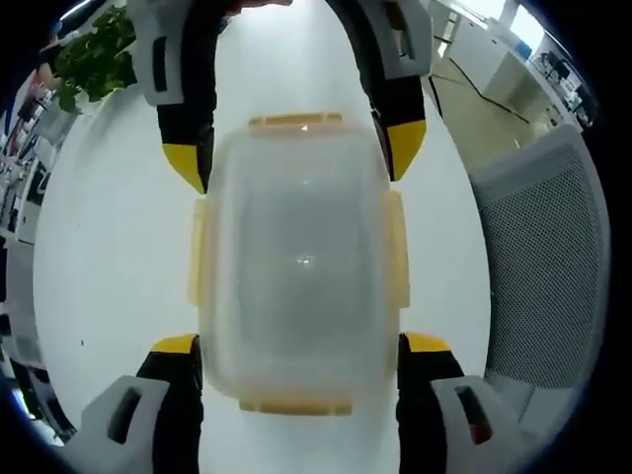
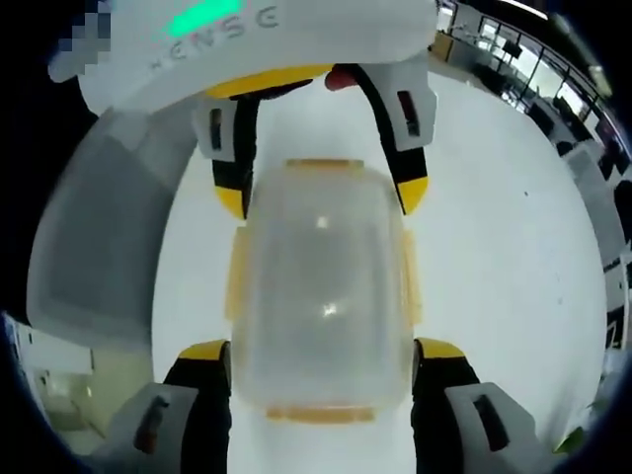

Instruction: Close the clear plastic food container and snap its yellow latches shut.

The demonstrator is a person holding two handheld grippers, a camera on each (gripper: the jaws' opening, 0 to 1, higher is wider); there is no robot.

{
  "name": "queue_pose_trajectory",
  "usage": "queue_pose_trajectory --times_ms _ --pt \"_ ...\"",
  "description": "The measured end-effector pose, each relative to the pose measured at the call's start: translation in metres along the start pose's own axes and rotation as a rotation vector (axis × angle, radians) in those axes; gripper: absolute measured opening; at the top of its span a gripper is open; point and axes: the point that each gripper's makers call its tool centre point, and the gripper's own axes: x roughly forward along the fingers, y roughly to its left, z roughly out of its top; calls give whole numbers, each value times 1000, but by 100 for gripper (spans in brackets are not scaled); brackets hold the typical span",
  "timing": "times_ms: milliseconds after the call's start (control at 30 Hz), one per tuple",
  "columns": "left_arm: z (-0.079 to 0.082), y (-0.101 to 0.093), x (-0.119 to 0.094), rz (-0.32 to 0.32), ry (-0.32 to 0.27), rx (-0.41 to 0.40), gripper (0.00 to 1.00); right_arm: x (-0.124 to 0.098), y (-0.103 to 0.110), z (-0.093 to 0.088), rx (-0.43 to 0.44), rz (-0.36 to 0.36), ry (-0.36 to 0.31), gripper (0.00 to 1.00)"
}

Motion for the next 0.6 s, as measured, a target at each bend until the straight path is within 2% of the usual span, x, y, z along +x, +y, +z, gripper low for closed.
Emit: queue_pose_trajectory --times_ms 167,500,600 --pt "0 0 5 -4 -4 -13 83 5 1 -2 -24 -10 19 78" --pt "2 1 9 4 -4 -37 84 6 -1 -2 -11 -16 -23 78" --pt "2 1 8 2 -3 -38 84 7 0 -2 -10 -18 -18 78"
